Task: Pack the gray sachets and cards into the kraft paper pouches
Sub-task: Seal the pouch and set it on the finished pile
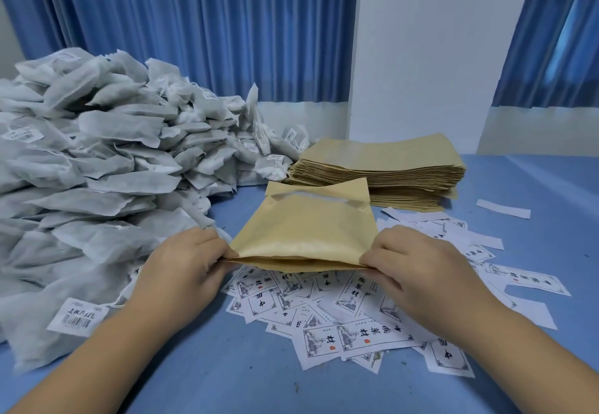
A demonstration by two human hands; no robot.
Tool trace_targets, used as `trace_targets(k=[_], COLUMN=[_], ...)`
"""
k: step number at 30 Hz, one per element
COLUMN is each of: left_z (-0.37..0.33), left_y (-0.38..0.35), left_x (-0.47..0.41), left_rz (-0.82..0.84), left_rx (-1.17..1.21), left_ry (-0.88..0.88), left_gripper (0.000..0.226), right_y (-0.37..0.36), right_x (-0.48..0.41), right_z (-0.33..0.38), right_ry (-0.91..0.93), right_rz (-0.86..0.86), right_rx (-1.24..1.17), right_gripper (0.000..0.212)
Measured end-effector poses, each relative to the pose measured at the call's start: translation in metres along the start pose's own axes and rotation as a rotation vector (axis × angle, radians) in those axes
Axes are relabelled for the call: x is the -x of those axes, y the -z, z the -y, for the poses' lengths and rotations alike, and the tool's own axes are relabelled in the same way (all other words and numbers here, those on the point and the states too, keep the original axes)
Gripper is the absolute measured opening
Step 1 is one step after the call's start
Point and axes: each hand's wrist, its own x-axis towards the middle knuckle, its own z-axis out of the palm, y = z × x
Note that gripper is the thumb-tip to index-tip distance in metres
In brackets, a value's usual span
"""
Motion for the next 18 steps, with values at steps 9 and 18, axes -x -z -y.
trace_targets(k=[9,18], left_z=[-0.006,-0.008], left_y=[-0.005,-0.008], left_x=[0.001,0.001], left_rz=[0.002,-0.011], left_rx=[-0.053,-0.042], left_ry=[-0.074,-0.113], left_gripper=[0.026,0.023], right_y=[-0.005,-0.007], right_x=[0.003,-0.001], right_z=[0.001,0.010], right_ry=[-0.028,0.011], right_rz=[-0.025,-0.086], right_rx=[0.055,0.092], right_gripper=[0.028,0.023])
